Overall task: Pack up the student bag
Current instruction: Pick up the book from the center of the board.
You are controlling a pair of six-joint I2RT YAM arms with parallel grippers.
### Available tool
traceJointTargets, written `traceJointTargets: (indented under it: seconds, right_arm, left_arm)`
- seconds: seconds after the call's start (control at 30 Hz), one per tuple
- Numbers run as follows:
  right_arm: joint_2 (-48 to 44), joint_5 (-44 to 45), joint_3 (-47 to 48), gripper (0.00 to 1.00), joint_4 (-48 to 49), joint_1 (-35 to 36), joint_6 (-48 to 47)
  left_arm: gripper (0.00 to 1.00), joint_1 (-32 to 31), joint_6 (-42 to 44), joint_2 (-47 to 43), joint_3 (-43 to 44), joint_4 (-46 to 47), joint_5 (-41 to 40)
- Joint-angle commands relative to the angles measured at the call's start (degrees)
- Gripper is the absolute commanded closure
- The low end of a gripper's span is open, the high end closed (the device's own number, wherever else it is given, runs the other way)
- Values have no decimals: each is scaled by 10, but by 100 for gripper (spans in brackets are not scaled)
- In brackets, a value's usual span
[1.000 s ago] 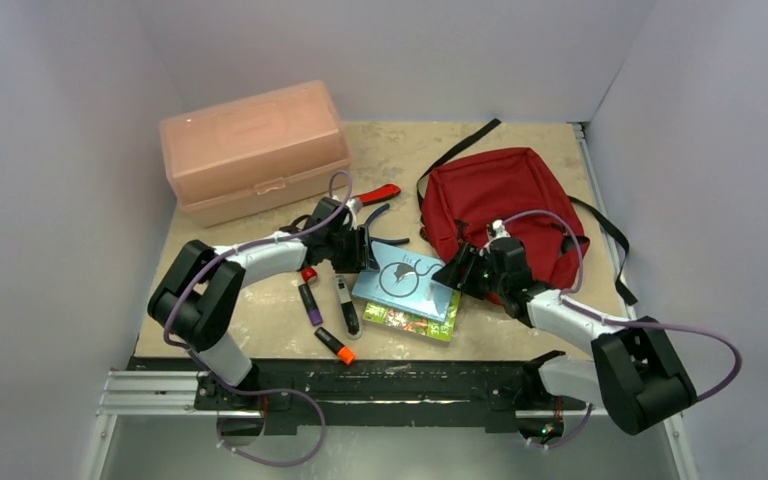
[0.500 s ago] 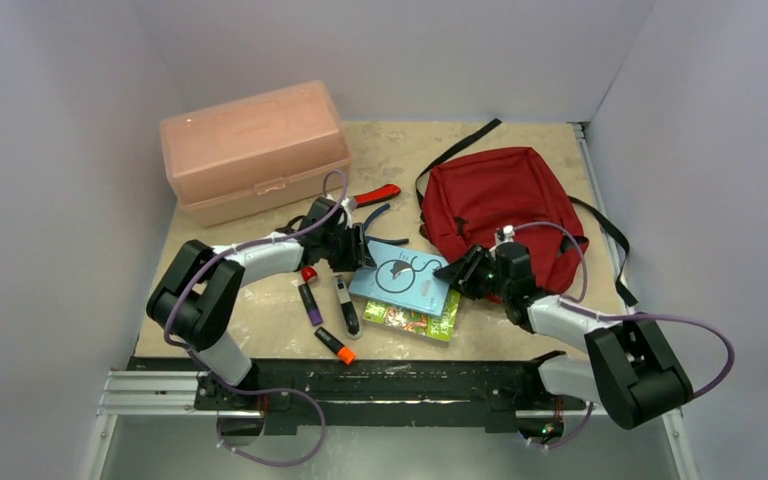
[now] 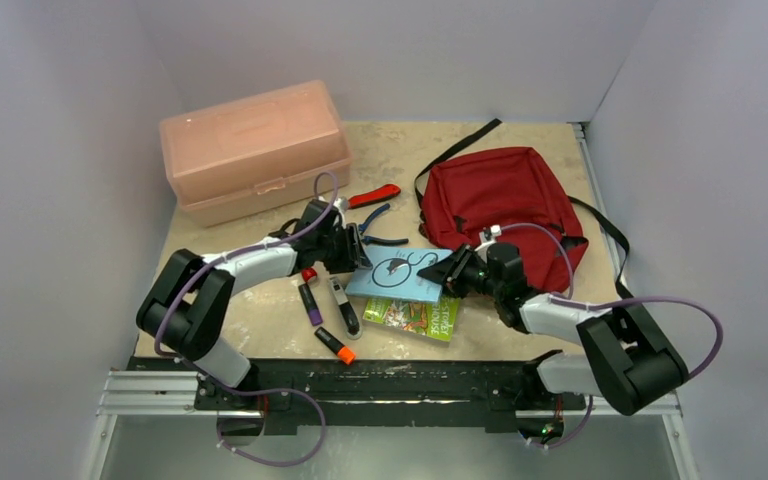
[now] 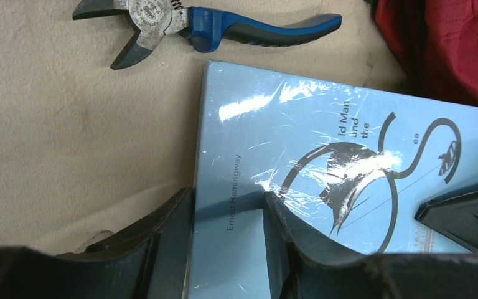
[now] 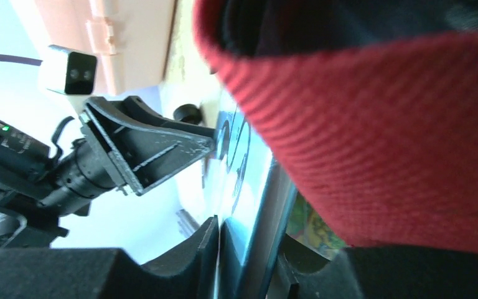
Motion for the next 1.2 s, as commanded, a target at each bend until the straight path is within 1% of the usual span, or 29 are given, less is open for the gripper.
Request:
traceJointTargets:
  seconds: [0.0, 0.03, 0.07, 0.13, 0.17, 0.23, 0.37, 0.43, 0.5, 0.57, 0.63, 0.73, 0.8, 0.9, 1.0, 1.13, 1.17]
  right_arm:
    - [8, -61, 15, 70, 154, 27, 65]
    - [7, -62, 18, 73, 150, 29, 66]
    - [4, -63, 21, 79, 145, 29, 67]
    - [-12, -63, 28, 88, 120, 31, 60]
    - [-33, -61, 39, 91, 95, 31, 47]
    - [-73, -49, 69, 99, 4, 31, 9]
    - [-148, -22, 151, 100, -176, 30, -81]
    - [-183, 5, 201, 100, -268, 31, -132]
    - [-215, 25, 245, 100, -346, 31, -177]
    - [-245, 84, 292, 100, -432, 31, -213]
    - [-273, 159, 336, 100, -531, 31, -246]
    - [-316, 274, 391, 100, -629, 31, -274]
    - [-339, 356, 425, 100, -685, 30, -283]
    - [-375, 474, 470, 100, -760, 31, -289]
    - [-404, 577, 516, 100, -834, 31, -284]
    - [-433, 680, 553, 100, -926, 31, -249]
    - [-442, 692, 559, 100, -941, 31, -244]
  left_arm:
    - [60, -19, -10, -47, -3, 20, 46]
    - [60, -19, -10, -54, -4, 16, 45]
    - [60, -19, -8, -63, -4, 11, 45]
    - [59, -18, 7, -89, 3, -9, 32]
    - [58, -19, 16, -102, 9, -23, 24]
    - [55, -19, 39, -138, 23, -53, -3]
    - [47, -19, 76, -203, 51, -89, -47]
    - [43, -18, 87, -230, 59, -89, -70]
    - [39, -19, 91, -252, 59, -74, -75]
    - [38, -27, 100, -270, 51, -38, -68]
    - [37, -56, 138, -284, 41, 11, -82]
    - [36, -136, 237, -282, 39, 65, -140]
    - [36, -185, 301, -269, 35, 117, -154]
    - [36, -247, 405, -232, 32, 194, -161]
    - [35, -306, 509, -176, 51, 235, -173]
    - [35, -360, 605, -74, 98, 269, -163]
    - [35, -371, 631, -46, 115, 270, -162]
